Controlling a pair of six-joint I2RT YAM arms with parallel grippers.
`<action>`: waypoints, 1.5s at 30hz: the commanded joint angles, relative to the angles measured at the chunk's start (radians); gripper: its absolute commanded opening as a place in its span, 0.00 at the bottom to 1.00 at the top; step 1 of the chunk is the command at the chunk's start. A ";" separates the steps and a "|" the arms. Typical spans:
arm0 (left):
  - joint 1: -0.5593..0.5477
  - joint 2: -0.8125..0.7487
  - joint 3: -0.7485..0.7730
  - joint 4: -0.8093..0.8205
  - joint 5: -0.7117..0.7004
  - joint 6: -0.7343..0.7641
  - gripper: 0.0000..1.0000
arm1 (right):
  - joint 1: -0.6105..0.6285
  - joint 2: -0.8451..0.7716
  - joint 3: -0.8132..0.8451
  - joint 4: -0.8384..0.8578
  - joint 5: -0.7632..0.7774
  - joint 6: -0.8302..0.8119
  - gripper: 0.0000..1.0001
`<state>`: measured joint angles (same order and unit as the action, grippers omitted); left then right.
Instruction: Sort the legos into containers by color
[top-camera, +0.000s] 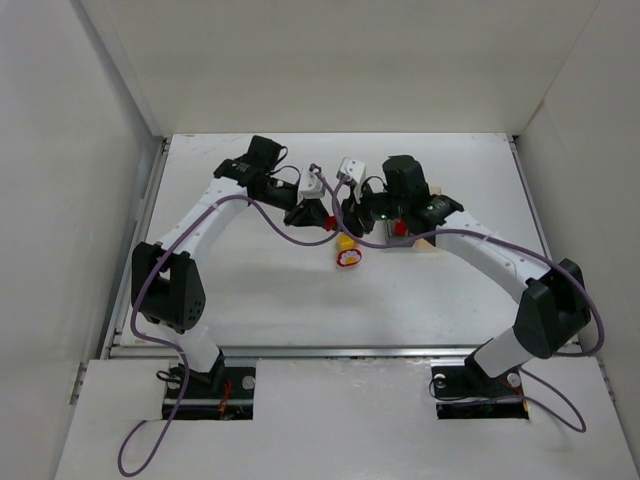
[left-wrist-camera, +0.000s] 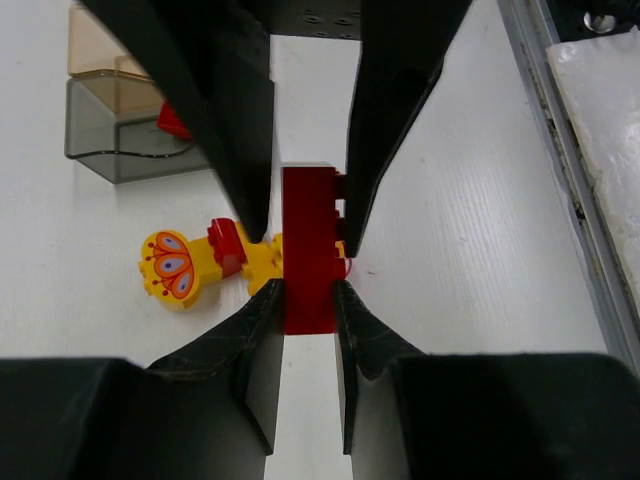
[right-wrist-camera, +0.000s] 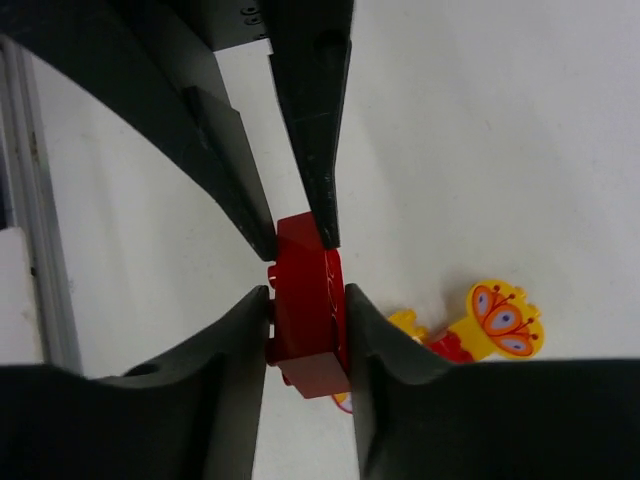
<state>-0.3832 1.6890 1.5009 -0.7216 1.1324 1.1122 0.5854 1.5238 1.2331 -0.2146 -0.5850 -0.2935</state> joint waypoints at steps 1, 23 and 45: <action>0.004 -0.020 0.047 -0.032 0.063 0.020 0.00 | 0.010 -0.004 0.077 0.047 -0.015 -0.004 0.38; -0.017 -0.038 0.019 0.375 -0.627 -0.448 1.00 | -0.208 -0.015 -0.070 0.073 0.810 0.689 0.00; -0.148 -0.025 0.106 0.220 -0.816 -0.253 1.00 | -0.191 0.003 0.014 -0.016 0.784 0.570 0.85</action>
<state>-0.5179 1.6894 1.5887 -0.4904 0.3649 0.7967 0.3626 1.6001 1.1893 -0.2615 0.2020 0.3534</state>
